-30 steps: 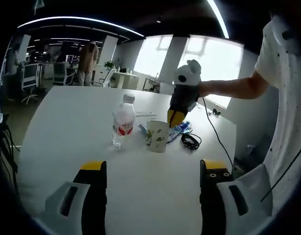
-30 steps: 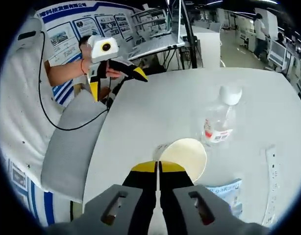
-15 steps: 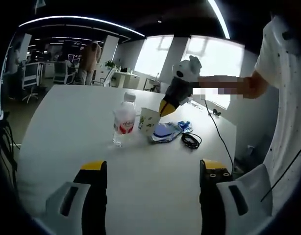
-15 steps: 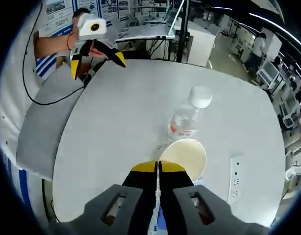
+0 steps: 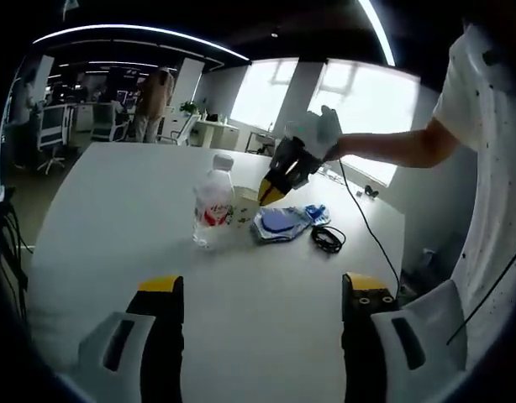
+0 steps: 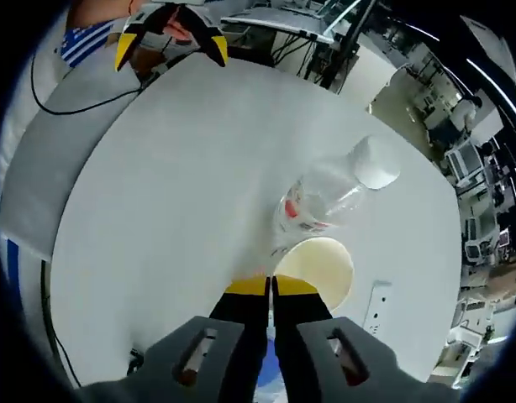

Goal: Arrange the tabletop items into an orderly group along one side of the table until the central work area is clear of visible clutter.

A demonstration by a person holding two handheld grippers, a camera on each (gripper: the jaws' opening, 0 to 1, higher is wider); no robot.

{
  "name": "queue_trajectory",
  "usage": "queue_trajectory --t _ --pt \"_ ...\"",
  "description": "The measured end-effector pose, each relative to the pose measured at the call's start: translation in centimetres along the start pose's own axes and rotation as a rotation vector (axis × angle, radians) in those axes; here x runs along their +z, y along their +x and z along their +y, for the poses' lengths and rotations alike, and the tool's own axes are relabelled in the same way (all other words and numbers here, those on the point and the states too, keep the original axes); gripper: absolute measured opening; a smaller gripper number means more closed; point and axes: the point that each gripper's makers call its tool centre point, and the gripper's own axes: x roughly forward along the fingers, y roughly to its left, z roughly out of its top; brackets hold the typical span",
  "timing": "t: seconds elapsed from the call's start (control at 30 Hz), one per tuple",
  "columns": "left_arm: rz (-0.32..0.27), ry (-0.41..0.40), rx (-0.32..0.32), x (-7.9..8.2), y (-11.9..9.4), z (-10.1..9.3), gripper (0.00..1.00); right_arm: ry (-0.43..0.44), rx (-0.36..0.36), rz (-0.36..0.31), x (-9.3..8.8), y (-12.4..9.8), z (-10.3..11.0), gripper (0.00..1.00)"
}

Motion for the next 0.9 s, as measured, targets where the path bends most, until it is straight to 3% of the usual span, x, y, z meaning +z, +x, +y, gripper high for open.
queue_trajectory --t 0.53,0.9 --pt "0.000 -0.013 0.000 -0.3 0.1 0.0 0.78 -0.075 0.007 0.036 -0.8 1.7 0.0 0.00" --pt "-0.012 -0.018 -0.005 0.0 0.3 0.0 0.77 -0.053 0.015 0.028 -0.7 2.2 0.3 0.00"
